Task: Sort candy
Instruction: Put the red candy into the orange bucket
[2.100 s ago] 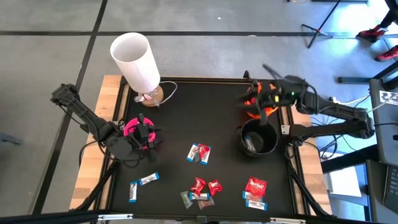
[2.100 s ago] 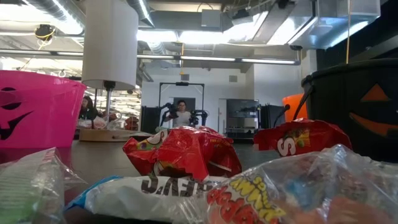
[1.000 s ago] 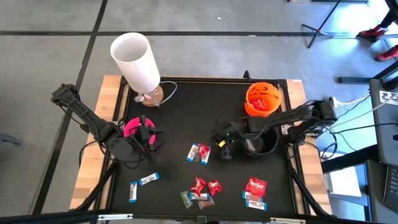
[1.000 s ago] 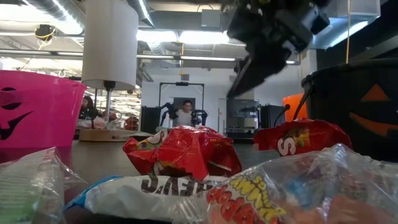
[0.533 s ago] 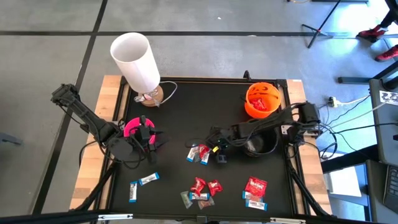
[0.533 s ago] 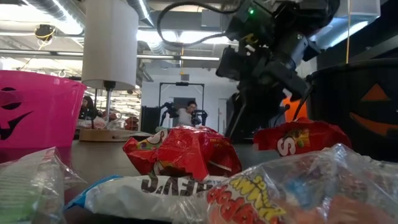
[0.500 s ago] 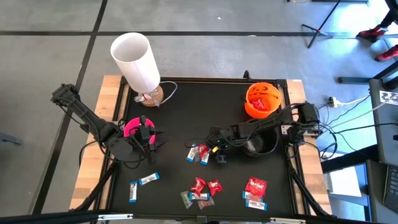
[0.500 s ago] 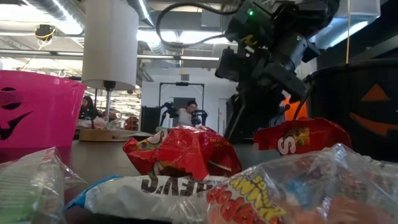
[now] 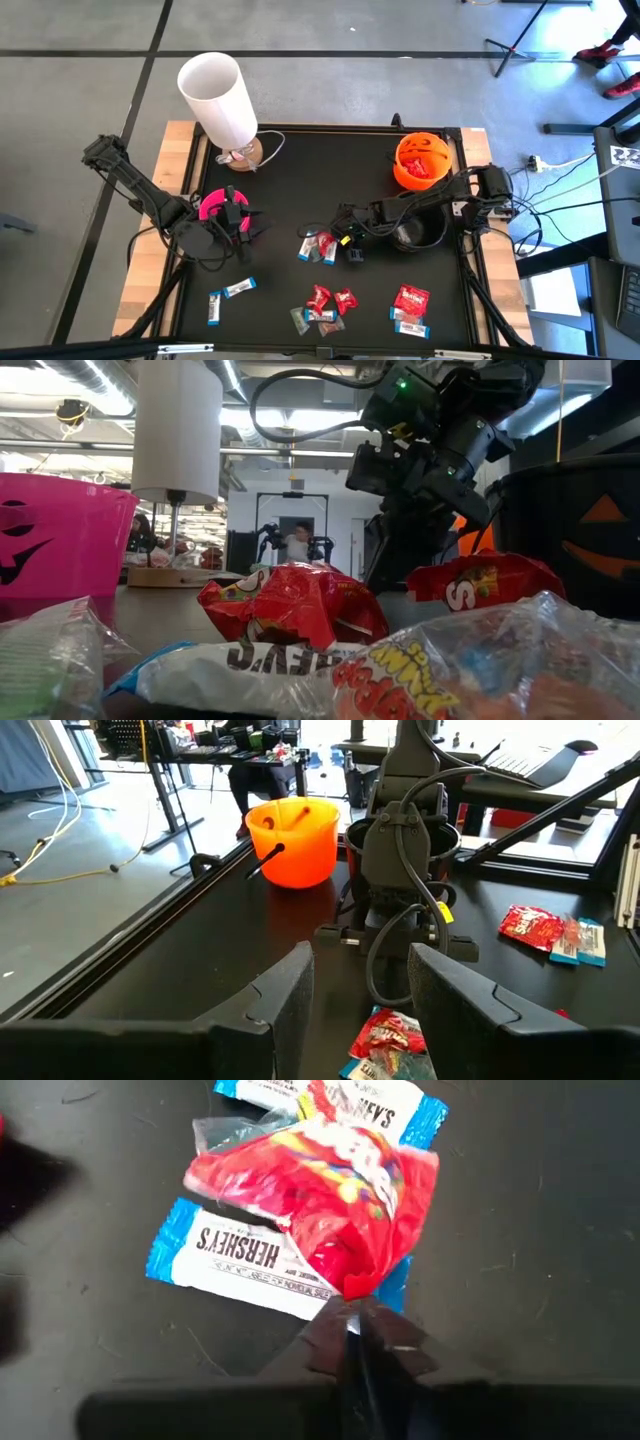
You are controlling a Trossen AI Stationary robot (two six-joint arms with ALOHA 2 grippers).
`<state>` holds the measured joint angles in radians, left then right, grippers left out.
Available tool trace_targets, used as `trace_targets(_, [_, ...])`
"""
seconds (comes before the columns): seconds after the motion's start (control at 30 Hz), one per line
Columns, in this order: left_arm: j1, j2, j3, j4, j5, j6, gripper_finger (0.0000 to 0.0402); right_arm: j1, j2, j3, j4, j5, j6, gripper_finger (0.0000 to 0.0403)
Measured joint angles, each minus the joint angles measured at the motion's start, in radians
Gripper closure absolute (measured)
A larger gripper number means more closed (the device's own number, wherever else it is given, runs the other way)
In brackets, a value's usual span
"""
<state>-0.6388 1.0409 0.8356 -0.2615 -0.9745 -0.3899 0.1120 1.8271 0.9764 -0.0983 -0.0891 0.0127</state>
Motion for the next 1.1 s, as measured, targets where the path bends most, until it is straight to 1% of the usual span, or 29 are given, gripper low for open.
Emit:
trace_targets(0.07, [0.000,0.000,0.000,0.000,0.000,0.000,0.0247,0.000,0.000,0.000,0.000,0.000,-0.002,0.0397])
trace_targets(0.47, [0.000,0.000,0.000,0.000,0.000,0.000,0.0247,0.000,-0.007,0.010,-0.018,0.010,-0.004,0.0401])
trace_targets(0.77, [0.000,0.000,0.000,0.000,0.000,0.000,0.0247,0.000,-0.013,0.117,-0.100,0.029,-0.042,0.0402])
trace_targets(0.9, [0.000,0.000,0.000,0.000,0.000,0.000,0.0247,0.000,-0.014,0.152,-0.129,0.021,-0.045,0.0402])
trace_targets(1.0, [0.000,0.000,0.000,0.000,0.000,0.000,0.0247,0.000,-0.014,0.157,-0.116,-0.003,-0.048,0.0395])
trace_targets(1.1, [0.000,0.000,0.000,0.000,0.000,0.000,0.0247,0.000,-0.014,0.157,-0.091,-0.017,-0.055,0.0372])
